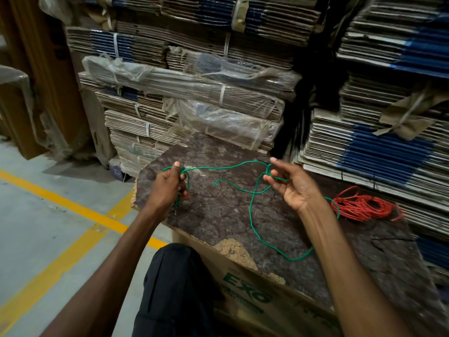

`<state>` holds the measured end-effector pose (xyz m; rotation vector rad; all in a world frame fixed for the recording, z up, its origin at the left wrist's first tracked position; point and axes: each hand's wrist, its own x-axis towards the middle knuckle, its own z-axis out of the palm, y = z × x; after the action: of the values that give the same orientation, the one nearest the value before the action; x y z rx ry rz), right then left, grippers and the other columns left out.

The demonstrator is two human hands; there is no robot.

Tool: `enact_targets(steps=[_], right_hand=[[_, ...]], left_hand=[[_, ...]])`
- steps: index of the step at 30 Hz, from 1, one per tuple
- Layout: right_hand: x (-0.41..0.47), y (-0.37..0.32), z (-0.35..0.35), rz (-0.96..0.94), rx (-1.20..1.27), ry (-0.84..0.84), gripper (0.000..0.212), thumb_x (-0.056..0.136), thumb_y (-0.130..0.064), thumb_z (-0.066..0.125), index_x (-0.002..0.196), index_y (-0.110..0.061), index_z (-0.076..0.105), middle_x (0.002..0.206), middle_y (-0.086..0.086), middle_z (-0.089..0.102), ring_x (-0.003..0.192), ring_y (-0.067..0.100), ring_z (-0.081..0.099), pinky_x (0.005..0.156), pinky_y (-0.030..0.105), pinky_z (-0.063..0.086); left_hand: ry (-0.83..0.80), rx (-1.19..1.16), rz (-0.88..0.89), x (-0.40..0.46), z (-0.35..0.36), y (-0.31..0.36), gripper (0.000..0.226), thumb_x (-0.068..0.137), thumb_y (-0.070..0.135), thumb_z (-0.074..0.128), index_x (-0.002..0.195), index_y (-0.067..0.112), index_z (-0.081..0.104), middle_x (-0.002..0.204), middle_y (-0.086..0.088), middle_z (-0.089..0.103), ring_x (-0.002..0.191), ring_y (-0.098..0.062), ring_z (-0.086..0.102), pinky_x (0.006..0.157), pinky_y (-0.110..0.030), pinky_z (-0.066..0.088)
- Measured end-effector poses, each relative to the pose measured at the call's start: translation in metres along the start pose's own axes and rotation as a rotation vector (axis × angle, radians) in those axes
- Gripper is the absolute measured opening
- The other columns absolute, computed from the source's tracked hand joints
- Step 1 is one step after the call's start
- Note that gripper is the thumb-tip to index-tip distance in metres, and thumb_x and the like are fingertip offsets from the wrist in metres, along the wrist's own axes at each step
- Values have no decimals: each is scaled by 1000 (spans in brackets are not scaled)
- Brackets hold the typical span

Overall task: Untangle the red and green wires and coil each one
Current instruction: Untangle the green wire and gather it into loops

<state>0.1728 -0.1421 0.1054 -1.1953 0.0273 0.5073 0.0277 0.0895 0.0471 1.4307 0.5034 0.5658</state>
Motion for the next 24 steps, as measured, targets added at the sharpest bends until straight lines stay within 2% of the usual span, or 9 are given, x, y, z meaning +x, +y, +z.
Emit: enact_targets(steps=[3, 6, 8, 10, 12, 15, 18, 21, 24], right_hand=[[0, 8, 1, -14, -87, 56, 19, 74, -19, 81, 79, -18, 63, 49, -6, 45, 48, 6, 51, 45, 20, 51], [-1, 15, 0, -83, -266, 40, 34, 72, -32, 82, 63, -25, 49, 56, -7, 53, 50, 4, 54, 43, 19, 28], [-4, 15, 2, -174, -293, 31, 31, 77, -33, 78, 60, -23, 54, 58, -7, 58, 51, 2, 48, 48, 21, 25], [-7, 13, 4, -225, -210, -25, 18, 85, -29, 72, 72, -19, 65, 61, -5, 63, 54, 2, 52, 49, 18, 31], [-11, 9, 4, -238, -50, -76, 13, 89, -21, 66, 81, -12, 66, 64, -3, 66, 56, 3, 58, 49, 14, 42], [-15, 2, 0, -204, 147, -117, 14, 93, -15, 59, 80, -11, 63, 63, -1, 69, 59, 4, 64, 52, 15, 51], [-16, -5, -6, -157, 253, -121, 15, 94, -14, 57, 79, -14, 59, 63, 0, 70, 62, 5, 67, 55, 14, 53], [-14, -8, -14, -108, 300, -107, 14, 91, -15, 61, 78, -15, 58, 64, 1, 69, 61, 5, 66, 55, 15, 53], [-12, -12, -21, -102, 332, -106, 11, 85, -18, 66, 79, -13, 58, 71, 4, 71, 67, 8, 68, 58, 16, 55]], left_hand=[[7, 12, 8, 0, -1, 1, 45, 103, 43, 38, 70, 12, 47, 51, 1, 34, 47, -15, 43, 47, -24, 50], [-8, -21, -12, 0, -3, 4, 45, 102, 44, 39, 70, 13, 46, 49, 3, 35, 46, -14, 44, 47, -26, 51], [-34, -116, -71, 1, -3, 5, 44, 102, 44, 39, 70, 15, 45, 48, 4, 37, 45, -13, 46, 52, -33, 57], [-63, -217, -147, 2, -4, 5, 43, 101, 46, 40, 70, 16, 45, 48, 4, 39, 47, -15, 52, 57, -36, 59], [-101, -277, -210, 4, -5, 5, 43, 101, 47, 38, 71, 17, 44, 50, 1, 45, 56, -20, 62, 61, -39, 60], [-156, -304, -260, 2, -2, 6, 44, 102, 47, 34, 70, 18, 44, 58, -4, 60, 76, -27, 72, 70, -43, 56], [-182, -251, -289, 0, 2, 6, 44, 102, 47, 33, 70, 19, 44, 81, -14, 73, 85, -28, 72, 81, -44, 52], [-199, -190, -307, 0, 2, 5, 43, 102, 48, 32, 71, 20, 43, 101, -21, 72, 97, -30, 71, 91, -47, 49], [-208, -175, -299, -1, 4, 6, 43, 103, 47, 32, 70, 20, 42, 100, -20, 73, 92, -27, 71, 83, -41, 50]])
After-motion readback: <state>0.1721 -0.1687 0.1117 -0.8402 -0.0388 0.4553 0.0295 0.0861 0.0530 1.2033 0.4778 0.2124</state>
